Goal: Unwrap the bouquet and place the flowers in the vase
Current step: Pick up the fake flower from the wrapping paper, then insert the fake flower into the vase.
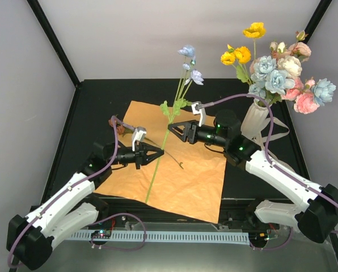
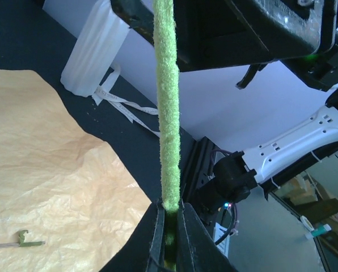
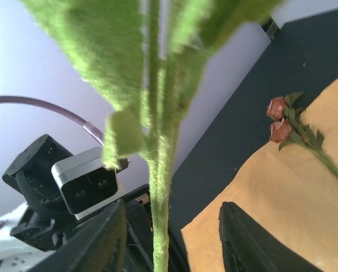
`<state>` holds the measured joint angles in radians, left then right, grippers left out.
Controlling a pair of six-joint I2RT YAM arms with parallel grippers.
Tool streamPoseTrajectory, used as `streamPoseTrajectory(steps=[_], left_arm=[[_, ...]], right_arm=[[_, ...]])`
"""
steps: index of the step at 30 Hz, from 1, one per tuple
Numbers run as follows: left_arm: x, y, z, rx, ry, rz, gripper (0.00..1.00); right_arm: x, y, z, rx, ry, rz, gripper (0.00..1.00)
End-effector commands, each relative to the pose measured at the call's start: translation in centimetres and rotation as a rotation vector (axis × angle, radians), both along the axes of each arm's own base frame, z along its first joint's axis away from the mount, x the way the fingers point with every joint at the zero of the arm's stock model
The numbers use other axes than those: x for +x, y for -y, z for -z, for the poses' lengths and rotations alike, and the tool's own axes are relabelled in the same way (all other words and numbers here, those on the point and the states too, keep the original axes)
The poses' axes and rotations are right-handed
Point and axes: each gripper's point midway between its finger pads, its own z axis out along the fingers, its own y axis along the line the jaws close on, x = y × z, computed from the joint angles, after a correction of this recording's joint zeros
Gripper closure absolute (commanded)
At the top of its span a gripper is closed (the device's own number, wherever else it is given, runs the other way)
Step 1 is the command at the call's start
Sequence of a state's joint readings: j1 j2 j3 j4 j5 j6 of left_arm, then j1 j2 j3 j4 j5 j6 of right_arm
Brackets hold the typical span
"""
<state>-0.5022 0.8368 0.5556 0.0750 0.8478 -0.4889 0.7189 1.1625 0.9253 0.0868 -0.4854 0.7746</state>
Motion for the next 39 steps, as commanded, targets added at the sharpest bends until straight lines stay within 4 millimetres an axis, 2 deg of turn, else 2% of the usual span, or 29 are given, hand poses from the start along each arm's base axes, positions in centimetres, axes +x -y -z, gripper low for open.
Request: streamPoseTrajectory(steps=[1, 3, 4, 11, 13, 18, 20, 25, 26, 29, 39], left_arm=[[-1.0, 0.3, -1.4, -0.014, 0.065, 0.050, 0.98], [-1.2, 0.4, -1.5, -0.009, 0.067, 0.063, 0.98], [-1.3, 0.5, -1.6, -0.009, 0.069, 0.072, 0.98], [-1.8, 0.8, -1.8, -0.008, 0.078, 0.102, 0.98], [-2.0, 0.8, -1.8, -0.009, 0.083, 0.110, 0.99], [-2.2, 0.7, -2.1, -0.011, 0.091, 0.112, 0.98], [-2.2, 0.7, -2.1, -0.005, 0.092, 0.108, 0.97], [-1.9, 0.5, -2.4, 0.032, 0.084, 0.082, 0.58], [-1.8, 0.4, -2.6, 0.039, 0.090, 0.074, 0.53], [-1.5, 0.0, -2.9, 0.073, 0.114, 0.041, 0.44], [-0.5, -1.6, -3.4, 0.143, 0.193, -0.089, 0.29]], right_arm=[[-0.7, -0.4, -2.0, 0.065, 0.039, -0.036, 0.60], [-0.9, -0.4, -2.0, 0.073, 0.043, -0.042, 0.67], [-0.9, -0.4, -2.0, 0.077, 0.043, -0.041, 0.68], [-0.7, -0.3, -1.6, 0.082, 0.026, -0.029, 0.63], [-0.8, -0.2, -1.7, 0.084, 0.038, -0.029, 0.70], [-1.0, 0.2, -2.2, 0.107, 0.084, -0.018, 0.98], [-1.1, 0.4, -2.3, 0.109, 0.107, -0.015, 0.99], [-1.2, 1.3, -2.9, 0.070, 0.236, 0.019, 0.99], [-1.1, 1.7, -3.1, 0.058, 0.275, 0.039, 0.99], [-0.9, 3.5, -4.0, 0.002, 0.403, 0.123, 0.99], [-0.2, 9.6, -6.6, -0.239, 0.696, 0.393, 0.99]])
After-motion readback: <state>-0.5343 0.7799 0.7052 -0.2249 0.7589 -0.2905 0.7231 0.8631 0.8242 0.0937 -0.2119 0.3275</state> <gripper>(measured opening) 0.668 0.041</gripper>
